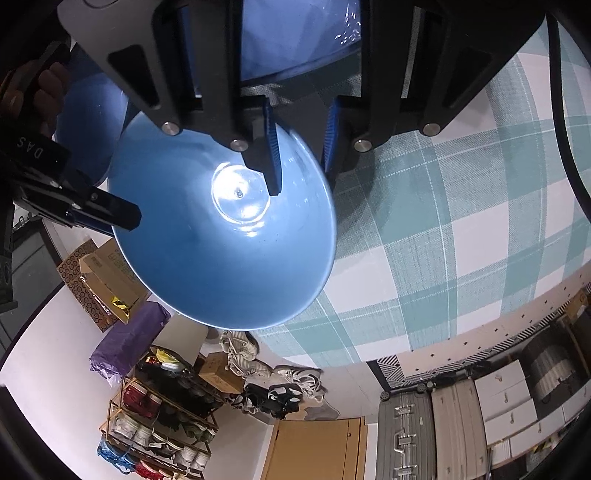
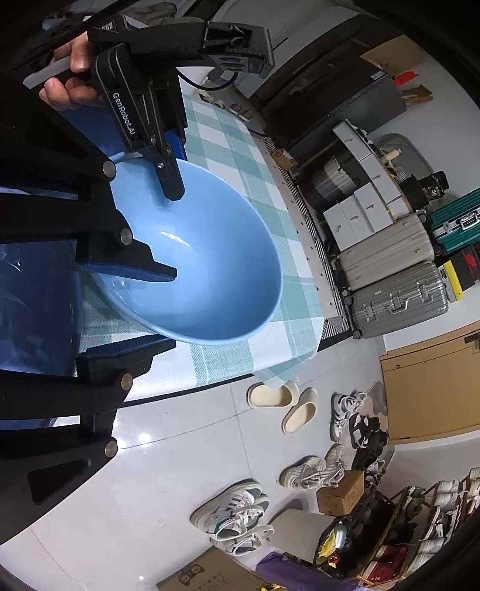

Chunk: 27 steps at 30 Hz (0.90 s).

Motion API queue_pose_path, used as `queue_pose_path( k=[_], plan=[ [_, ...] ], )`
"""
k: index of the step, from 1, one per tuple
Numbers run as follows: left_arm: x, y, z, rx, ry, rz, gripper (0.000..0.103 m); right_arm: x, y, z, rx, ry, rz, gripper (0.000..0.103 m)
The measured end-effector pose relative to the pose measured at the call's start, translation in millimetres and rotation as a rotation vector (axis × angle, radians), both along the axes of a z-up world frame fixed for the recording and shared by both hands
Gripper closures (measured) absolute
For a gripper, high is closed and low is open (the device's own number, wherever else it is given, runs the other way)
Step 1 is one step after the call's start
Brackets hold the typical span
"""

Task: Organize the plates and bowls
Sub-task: 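Close the left tool on a blue bowl rim while the right tool grips the same rim, then lift the blue bowl with both tools and carry it over another blue bowl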

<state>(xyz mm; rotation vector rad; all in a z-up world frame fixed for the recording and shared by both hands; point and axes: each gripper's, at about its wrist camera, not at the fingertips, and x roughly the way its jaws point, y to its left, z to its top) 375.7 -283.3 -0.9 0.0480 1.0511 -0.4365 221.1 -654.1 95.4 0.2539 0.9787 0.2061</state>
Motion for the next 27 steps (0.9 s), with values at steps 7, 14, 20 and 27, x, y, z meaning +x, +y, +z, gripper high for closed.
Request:
queue_pose_path(
  k=[7, 14, 20, 27],
  plan=[
    [-3.4, 0.2, 9.4, -0.002, -0.03, 0.002, 0.085, -2.7, -0.6, 4.3, 0.002, -0.032, -0.006, 0.072],
    [-11.7, 0.4, 25.8, -0.011, -0.078, 0.007, 0.085, -5.1, -0.4, 17.8, -0.007, -0.091, -0.011, 0.072],
    [-19.4, 0.9, 41.2, -0.01, -0.104, 0.013, 0.085, -9.5, 2.4, 31.6, -0.031, -0.132, -0.007, 0.072],
    [-36.7, 3.7, 64.1, -0.026, -0.133, 0.011, 0.085, -21.3, 4.6, 47.2, -0.038, -0.159, -0.005, 0.072]
  ],
)
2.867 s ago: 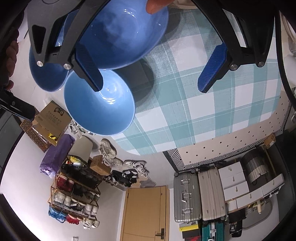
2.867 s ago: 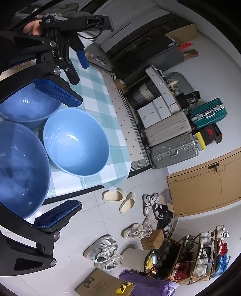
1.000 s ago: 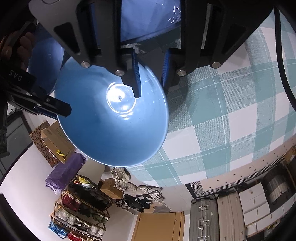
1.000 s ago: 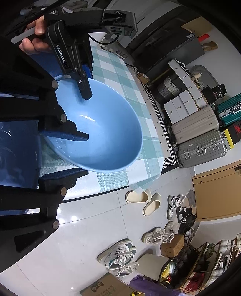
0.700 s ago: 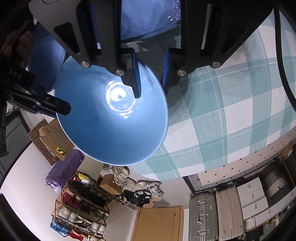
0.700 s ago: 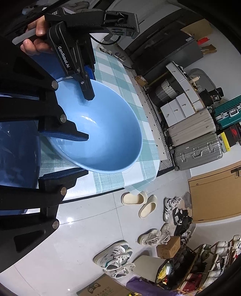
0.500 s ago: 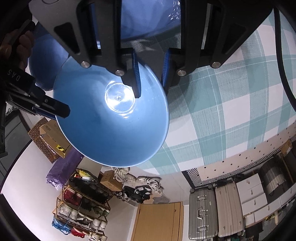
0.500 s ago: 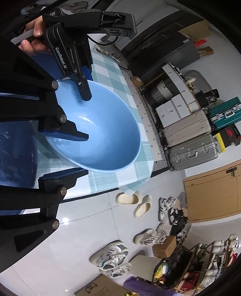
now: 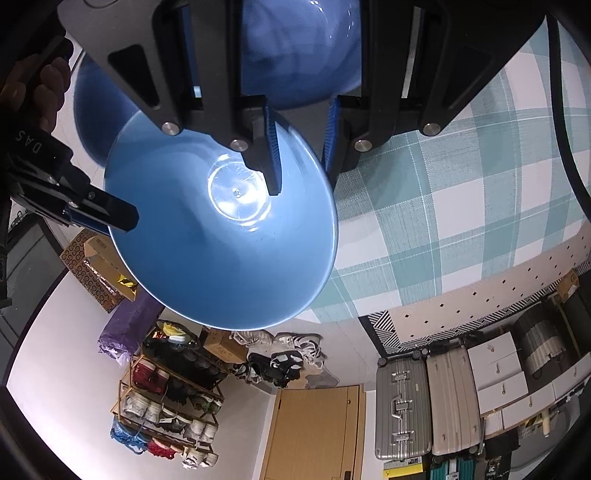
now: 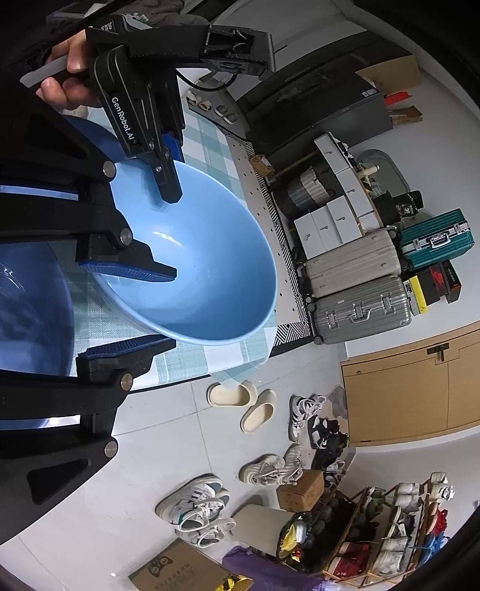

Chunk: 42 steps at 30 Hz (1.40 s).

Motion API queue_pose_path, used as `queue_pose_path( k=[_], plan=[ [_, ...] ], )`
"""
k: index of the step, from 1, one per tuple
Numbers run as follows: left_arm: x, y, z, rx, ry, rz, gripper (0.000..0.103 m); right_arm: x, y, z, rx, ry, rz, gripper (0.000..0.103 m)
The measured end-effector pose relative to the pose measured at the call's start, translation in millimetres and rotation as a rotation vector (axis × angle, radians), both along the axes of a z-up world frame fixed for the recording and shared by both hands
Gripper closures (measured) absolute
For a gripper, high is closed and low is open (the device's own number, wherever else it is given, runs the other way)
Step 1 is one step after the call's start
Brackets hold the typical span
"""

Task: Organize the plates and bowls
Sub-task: 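Lift the blue bowl with both tools and carry it over another blue bowl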

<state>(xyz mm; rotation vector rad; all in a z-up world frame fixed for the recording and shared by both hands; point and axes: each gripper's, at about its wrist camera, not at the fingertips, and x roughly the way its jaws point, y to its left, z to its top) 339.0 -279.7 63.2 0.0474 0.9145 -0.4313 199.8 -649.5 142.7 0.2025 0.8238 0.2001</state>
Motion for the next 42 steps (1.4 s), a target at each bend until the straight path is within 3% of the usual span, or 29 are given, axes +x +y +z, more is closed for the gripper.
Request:
queue_pose_path(
  k=[20, 34, 42],
  plan=[
    [-83.4, 28.2, 81.0, -0.018, -0.109, 0.011, 0.085, -62.2, 22.8, 59.0, -0.017, -0.099, 0.037, 0.072],
    [-150.4, 58.3, 103.0, -0.022, -0.138, 0.023, 0.085, -102.9, 53.5, 78.0, -0.031, -0.129, 0.066, 0.072],
    [-179.9, 71.3, 101.2, -0.012, -0.145, 0.04, 0.085, -119.2, 69.7, 78.4, -0.032, -0.135, 0.091, 0.072]
  ],
)
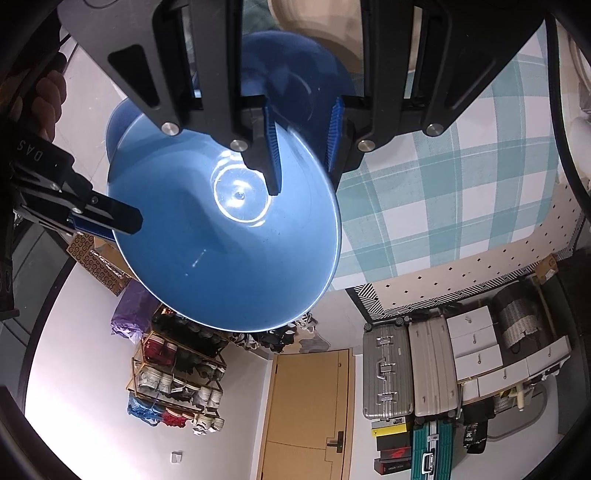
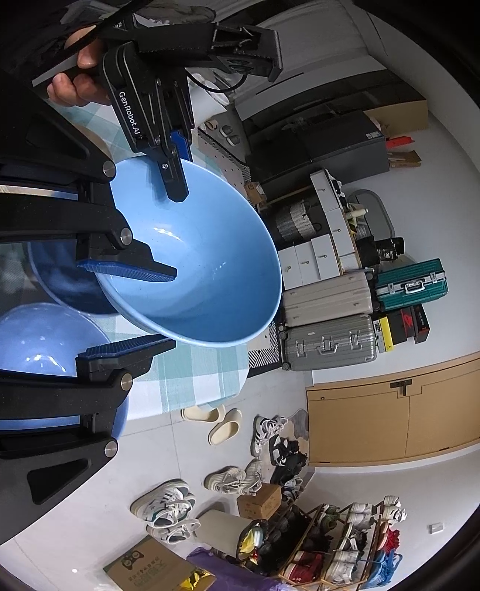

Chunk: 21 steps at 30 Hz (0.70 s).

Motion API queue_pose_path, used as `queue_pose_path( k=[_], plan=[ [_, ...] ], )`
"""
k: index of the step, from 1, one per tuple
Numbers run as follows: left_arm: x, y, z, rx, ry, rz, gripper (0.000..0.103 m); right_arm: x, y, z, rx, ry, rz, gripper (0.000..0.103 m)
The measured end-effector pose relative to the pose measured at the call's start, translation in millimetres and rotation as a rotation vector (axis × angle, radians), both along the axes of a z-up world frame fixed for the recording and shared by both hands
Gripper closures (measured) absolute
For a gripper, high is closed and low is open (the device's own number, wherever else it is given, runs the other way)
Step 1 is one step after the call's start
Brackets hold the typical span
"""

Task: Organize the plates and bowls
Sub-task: 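Lift the blue bowl with both tools and carry it over another blue bowl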

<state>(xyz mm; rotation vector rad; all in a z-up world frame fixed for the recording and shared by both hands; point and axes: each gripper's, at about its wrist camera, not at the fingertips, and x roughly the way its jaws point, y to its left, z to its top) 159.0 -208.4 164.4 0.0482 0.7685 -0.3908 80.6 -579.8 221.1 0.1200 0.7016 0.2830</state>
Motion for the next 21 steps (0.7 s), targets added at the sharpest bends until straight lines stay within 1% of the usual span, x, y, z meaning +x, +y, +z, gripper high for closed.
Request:
queue_pose_path(
  k=[6, 13, 21],
  plan=[
    [-10.2, 6.1, -12.5, 0.005, 0.016, 0.012, 0.085, -8.7, 9.2, -6.1, -0.004, 0.004, 0.016, 0.072],
    [-9.9, 11.4, -32.5, 0.009, 0.041, 0.013, 0.084, -13.1, 14.7, -14.8, -0.005, 0.015, 0.024, 0.072],
    [-9.2, 14.2, -46.2, 0.013, 0.059, 0.019, 0.084, -16.6, 20.0, -26.5, -0.016, 0.026, 0.036, 0.072]
  ],
)
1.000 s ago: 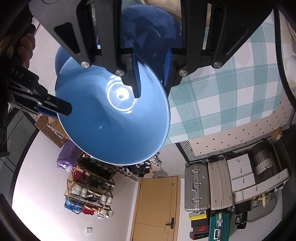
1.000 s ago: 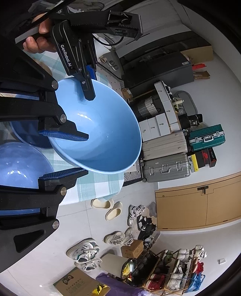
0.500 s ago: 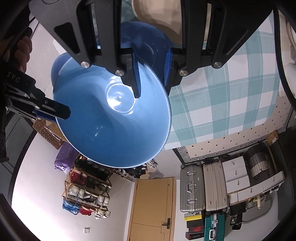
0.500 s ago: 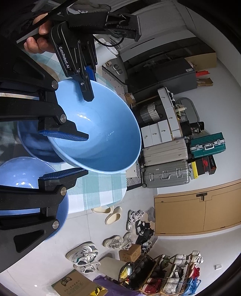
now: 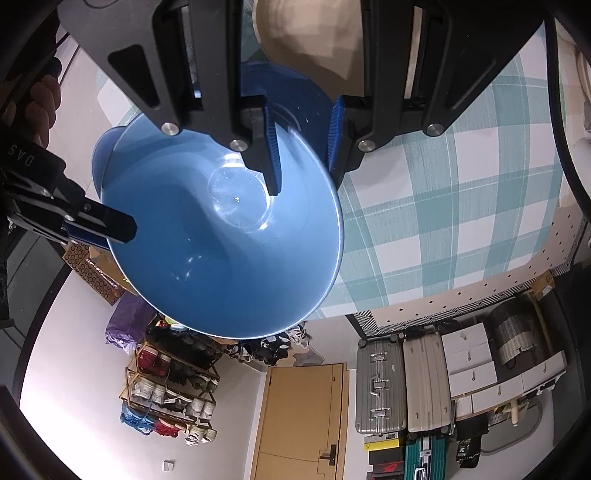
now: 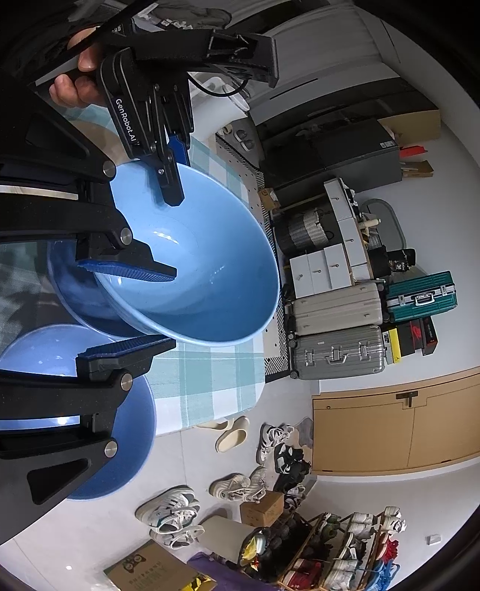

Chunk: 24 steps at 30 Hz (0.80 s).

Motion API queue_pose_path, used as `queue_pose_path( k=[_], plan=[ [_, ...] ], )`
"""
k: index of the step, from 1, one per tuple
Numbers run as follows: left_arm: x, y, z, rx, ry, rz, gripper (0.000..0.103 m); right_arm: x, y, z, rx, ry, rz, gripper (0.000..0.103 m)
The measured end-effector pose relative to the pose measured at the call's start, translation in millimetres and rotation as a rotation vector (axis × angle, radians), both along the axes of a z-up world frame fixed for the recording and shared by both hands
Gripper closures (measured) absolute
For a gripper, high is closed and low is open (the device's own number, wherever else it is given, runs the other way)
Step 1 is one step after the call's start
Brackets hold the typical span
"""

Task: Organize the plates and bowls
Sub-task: 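Lift the blue bowl with both tools and carry it over another blue bowl, then lower the held blue bowl into the other blue bowl with both tools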

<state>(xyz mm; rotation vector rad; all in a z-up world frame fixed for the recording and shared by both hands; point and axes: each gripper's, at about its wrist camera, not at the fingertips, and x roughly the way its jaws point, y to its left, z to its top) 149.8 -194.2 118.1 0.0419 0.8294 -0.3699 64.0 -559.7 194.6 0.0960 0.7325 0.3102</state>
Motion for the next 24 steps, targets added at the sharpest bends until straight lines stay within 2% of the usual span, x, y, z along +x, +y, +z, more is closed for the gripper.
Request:
queue_pose_path(
  k=[16, 24],
  plan=[
    [6.0, 9.5, -35.4, 0.008, 0.037, 0.011, 0.084, -3.9, 12.0, -25.6, -0.034, 0.026, 0.018, 0.072],
    [8.5, 10.4, -48.6, 0.043, 0.031, 0.015, 0.084, -4.3, 16.5, -38.0, -0.053, 0.036, 0.019, 0.072]
  ],
)
